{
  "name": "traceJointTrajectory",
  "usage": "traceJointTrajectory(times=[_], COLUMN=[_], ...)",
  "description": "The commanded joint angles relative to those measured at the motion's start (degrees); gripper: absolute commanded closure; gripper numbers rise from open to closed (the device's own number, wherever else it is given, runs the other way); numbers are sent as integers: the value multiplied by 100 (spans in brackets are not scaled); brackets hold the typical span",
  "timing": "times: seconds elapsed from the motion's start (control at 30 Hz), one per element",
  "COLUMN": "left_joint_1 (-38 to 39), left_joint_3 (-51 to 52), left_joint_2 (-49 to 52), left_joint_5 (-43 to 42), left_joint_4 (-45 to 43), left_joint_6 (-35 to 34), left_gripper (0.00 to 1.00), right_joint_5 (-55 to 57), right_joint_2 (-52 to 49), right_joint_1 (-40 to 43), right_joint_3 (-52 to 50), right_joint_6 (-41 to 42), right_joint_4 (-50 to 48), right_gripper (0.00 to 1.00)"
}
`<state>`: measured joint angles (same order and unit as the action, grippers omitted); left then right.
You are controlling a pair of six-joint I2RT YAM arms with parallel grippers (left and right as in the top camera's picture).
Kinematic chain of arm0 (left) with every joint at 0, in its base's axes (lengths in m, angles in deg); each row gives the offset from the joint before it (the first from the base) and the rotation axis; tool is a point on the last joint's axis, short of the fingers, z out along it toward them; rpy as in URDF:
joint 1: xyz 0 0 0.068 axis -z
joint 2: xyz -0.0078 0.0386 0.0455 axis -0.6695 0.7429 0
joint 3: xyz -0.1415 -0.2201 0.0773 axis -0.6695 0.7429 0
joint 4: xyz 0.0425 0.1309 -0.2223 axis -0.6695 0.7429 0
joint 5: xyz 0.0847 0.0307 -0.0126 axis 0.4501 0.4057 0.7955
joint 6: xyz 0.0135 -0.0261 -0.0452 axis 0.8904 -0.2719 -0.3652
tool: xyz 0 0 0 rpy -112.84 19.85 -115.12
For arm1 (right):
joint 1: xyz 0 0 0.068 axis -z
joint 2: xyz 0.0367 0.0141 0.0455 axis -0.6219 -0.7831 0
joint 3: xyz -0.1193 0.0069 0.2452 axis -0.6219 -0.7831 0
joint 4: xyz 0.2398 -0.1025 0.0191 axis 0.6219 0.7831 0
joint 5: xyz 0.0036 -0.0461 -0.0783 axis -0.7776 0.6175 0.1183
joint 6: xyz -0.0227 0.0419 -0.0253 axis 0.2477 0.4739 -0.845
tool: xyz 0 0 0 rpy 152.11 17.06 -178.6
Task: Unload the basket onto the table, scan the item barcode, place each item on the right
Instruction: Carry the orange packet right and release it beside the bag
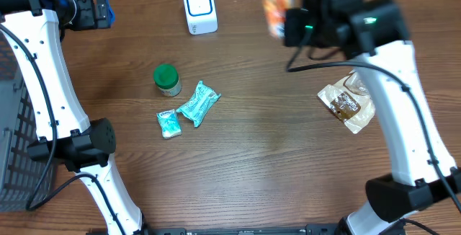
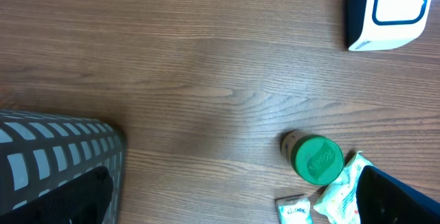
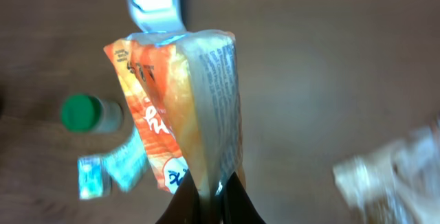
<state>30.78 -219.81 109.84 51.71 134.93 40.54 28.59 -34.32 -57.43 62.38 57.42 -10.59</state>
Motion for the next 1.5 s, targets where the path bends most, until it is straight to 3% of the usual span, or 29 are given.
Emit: traceJointTrajectory(times=[0.0,0.2,0.53,1.0,1.2,1.47], left_joint_1=[39,39,39,39,39,39], left_joint_3=[-44,-44,-44,-44,-44,-44], left_joint_2=[-173,-173,-173,-173,-173,-173], left_joint_5=[20,20,20,20,20,20], left_joint_4=[11,11,11,11,11,11], left_joint_6=[66,66,66,66,66,66], left_gripper=[0,1,1,0,1,0], right_joint_5=[-411,-409,-560,-557,-426,-433], right_joint_2=[120,116,118,83,83,122], right_joint_1=[621,1473,2586,3482,3482,3425], right_joint_3=[35,-800,-2809,-4485,-4548,-3978], right_joint_6=[686,866,990,986,964,890], right_joint_4=[881,1191,208,-1064,-1108,-590], right_gripper=[96,96,96,96,52,51])
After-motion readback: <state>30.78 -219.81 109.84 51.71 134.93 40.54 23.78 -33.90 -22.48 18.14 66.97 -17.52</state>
